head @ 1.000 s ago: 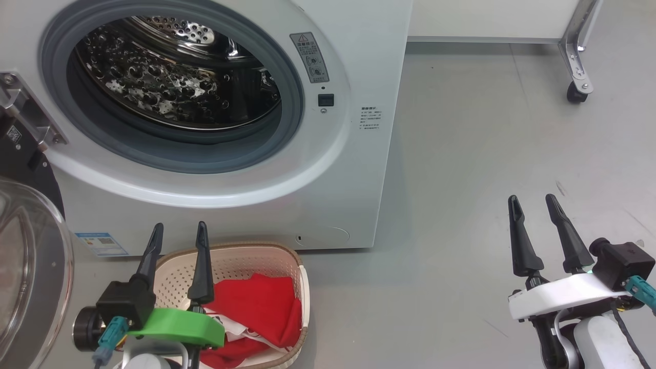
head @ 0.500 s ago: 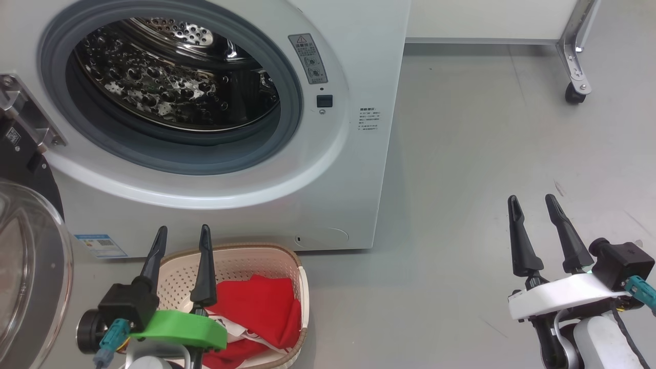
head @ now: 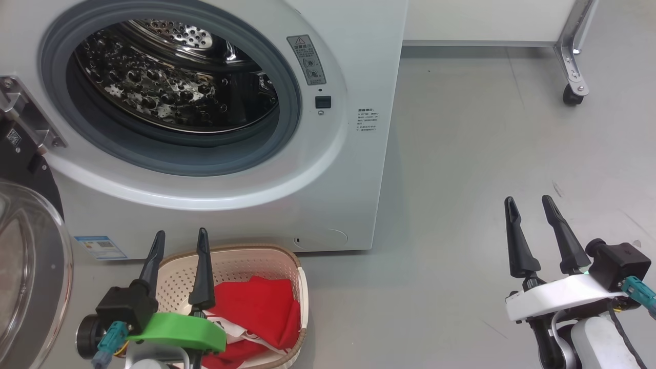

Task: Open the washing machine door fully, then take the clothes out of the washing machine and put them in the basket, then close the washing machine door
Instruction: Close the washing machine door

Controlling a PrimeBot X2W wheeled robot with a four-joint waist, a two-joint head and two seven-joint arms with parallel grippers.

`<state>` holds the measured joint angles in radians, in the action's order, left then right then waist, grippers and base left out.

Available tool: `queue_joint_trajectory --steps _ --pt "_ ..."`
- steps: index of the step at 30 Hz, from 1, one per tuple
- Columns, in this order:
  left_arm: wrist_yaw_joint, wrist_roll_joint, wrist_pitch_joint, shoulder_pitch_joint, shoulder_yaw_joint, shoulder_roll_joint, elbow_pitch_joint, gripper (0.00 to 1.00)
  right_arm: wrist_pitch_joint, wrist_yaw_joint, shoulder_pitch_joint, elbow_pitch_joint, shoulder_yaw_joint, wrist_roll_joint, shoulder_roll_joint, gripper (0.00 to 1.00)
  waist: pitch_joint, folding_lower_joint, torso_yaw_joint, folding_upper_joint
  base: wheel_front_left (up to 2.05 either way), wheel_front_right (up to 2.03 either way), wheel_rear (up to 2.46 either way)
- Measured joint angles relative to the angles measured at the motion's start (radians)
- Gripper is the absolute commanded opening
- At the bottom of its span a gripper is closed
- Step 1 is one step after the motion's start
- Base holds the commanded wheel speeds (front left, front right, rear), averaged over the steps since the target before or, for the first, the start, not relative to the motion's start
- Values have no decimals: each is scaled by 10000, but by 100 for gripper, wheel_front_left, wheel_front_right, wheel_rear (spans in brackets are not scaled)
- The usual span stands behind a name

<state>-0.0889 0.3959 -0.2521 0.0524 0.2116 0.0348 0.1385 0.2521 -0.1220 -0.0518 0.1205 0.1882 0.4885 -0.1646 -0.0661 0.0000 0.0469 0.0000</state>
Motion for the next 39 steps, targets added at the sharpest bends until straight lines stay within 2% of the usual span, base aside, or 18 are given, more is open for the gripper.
queue_joint_trajectory --steps 39 --pt "-75 -136 0 -18 -36 8 84 100 0 0 1 35 73 6 48 100 -81 0 -46 0 -94 94 0"
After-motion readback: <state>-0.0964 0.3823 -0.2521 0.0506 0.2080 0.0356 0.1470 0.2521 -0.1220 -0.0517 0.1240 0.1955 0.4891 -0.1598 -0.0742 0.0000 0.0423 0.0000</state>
